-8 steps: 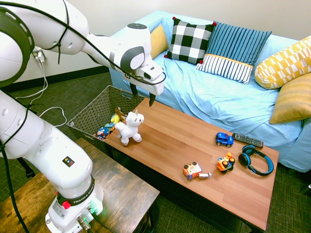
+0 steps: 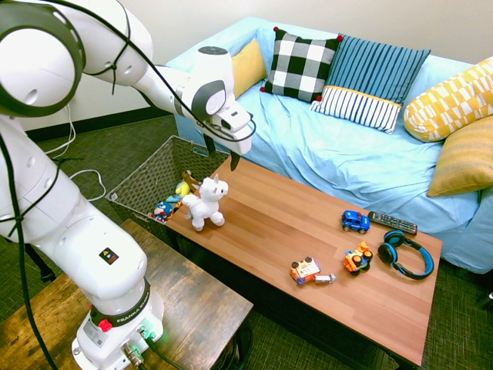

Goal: Put the stuffed toy in the basket

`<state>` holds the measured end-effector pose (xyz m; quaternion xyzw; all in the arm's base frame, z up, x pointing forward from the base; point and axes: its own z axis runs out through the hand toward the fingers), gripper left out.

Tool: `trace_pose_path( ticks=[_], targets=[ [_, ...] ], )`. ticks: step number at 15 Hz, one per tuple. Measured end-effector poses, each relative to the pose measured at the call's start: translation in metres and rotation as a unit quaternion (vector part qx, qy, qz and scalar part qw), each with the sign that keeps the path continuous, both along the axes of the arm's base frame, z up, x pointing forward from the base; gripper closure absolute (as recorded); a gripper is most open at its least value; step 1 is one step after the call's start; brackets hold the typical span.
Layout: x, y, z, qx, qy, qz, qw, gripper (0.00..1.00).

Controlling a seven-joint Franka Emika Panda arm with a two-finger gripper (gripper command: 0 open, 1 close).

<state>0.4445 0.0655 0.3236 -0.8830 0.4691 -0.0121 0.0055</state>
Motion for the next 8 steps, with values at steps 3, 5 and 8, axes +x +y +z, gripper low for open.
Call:
trace_pose_path(
  ticks=[3,5,8],
  targets=[
    [0.002,0.017,-0.038,0.005,0.017,-0.049,0.999,0.0],
    [0.003,0.024,-0.06,0.008,0.028,-0.082,0.996,0.0],
    [0.005,0.028,-0.097,0.006,0.046,-0.114,0.992,0.0]
  ],
)
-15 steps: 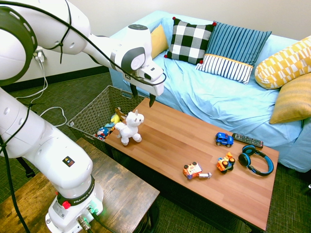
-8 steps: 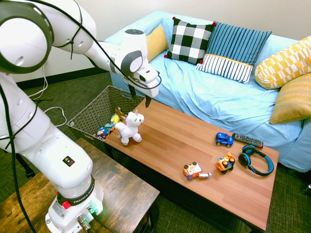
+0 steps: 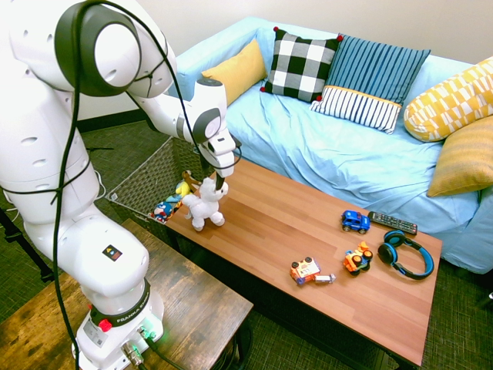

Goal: Put the stuffed toy in the basket

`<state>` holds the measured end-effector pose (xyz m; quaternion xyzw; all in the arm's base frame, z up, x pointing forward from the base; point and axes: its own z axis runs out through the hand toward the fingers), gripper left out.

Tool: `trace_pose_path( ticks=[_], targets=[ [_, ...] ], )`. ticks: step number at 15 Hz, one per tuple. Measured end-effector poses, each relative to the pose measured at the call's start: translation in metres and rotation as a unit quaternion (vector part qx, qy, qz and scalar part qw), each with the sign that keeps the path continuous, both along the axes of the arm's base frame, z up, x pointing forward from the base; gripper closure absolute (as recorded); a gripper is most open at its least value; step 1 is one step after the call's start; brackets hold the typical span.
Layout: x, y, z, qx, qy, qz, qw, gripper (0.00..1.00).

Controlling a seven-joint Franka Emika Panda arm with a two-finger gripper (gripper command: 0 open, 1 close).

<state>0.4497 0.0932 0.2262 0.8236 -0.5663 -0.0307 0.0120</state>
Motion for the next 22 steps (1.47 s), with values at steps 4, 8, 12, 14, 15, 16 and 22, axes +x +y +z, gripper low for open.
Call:
trace_pose_path(
  ticks=[4,8,12,14,15,16,22],
  targets=[
    [0.008,-0.007,-0.027,-0.01,0.005,-0.02,1.0,1.0],
    [0.008,-0.009,-0.032,-0.002,0.008,-0.032,0.999,1.0],
    [0.005,-0.017,-0.035,0.011,0.016,-0.035,0.999,1.0],
    [0.005,-0.021,-0.035,0.011,0.016,-0.033,0.999,1.0],
    [0.006,-0.021,-0.033,0.011,0.014,-0.028,0.999,1.0],
    [0.006,-0.019,-0.03,0.012,0.013,-0.021,1.0,1.0],
    [0.048,0.031,0.021,0.006,0.001,0.042,0.999,1.0]
  ],
)
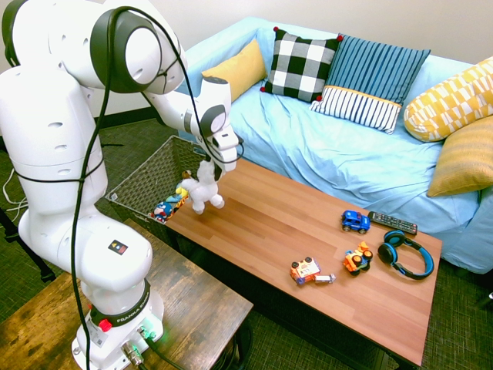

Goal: Put the stuffed toy in the basket

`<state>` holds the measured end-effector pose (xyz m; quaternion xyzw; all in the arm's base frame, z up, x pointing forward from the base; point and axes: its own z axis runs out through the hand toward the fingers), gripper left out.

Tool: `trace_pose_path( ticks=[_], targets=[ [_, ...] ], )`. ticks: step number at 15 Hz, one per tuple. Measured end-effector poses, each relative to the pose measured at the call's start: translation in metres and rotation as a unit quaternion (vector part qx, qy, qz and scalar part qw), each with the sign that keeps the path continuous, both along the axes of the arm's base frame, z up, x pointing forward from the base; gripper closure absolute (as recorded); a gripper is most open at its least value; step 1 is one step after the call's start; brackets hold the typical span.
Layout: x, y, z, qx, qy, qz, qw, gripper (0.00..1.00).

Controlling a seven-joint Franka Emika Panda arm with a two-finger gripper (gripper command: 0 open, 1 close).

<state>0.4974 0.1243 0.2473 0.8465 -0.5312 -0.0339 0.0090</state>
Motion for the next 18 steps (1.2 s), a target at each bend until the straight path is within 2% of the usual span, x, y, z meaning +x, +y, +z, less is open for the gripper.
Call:
trace_pose_path(
  ticks=[2,5,8,13,14,18],
  targets=[
    [0.026,0.038,0.021,0.001,-0.02,0.032,0.999,1.0],
    [0.06,0.114,0.022,0.002,-0.039,0.09,0.995,1.0],
    [0.078,0.189,-0.011,0.002,-0.036,0.148,0.988,1.0],
    [0.079,0.292,-0.103,-0.009,-0.028,0.22,0.975,1.0],
    [0.081,0.301,-0.121,-0.011,-0.027,0.224,0.974,0.0],
    [0.101,0.309,-0.178,-0.021,-0.014,0.221,0.975,0.0]
  ],
)
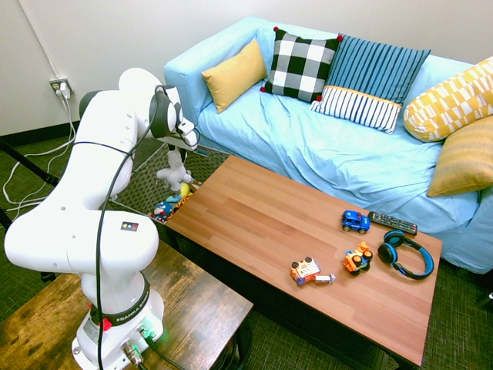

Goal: Put the stuffed toy in the basket

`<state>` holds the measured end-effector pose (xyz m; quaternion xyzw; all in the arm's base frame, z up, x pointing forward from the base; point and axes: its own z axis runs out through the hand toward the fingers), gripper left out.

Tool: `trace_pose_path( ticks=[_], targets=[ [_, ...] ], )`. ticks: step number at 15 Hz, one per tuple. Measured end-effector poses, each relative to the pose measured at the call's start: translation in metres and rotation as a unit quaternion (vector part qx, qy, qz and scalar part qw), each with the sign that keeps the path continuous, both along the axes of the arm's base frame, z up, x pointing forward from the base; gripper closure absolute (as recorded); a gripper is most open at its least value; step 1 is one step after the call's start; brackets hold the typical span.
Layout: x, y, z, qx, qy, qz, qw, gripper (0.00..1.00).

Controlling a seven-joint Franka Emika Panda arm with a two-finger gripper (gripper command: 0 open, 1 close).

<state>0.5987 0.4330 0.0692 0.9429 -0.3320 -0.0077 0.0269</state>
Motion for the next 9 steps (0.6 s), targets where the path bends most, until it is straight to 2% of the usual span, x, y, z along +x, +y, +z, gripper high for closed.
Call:
trace_pose_path(
  ticks=[2,9],
  targets=[
    [0.009,-0.001,-0.009,0.003,-0.004,-0.002,1.0,0.0],
    [0.024,-0.006,0.004,0.008,-0.01,-0.007,1.0,0.0]
  ],
)
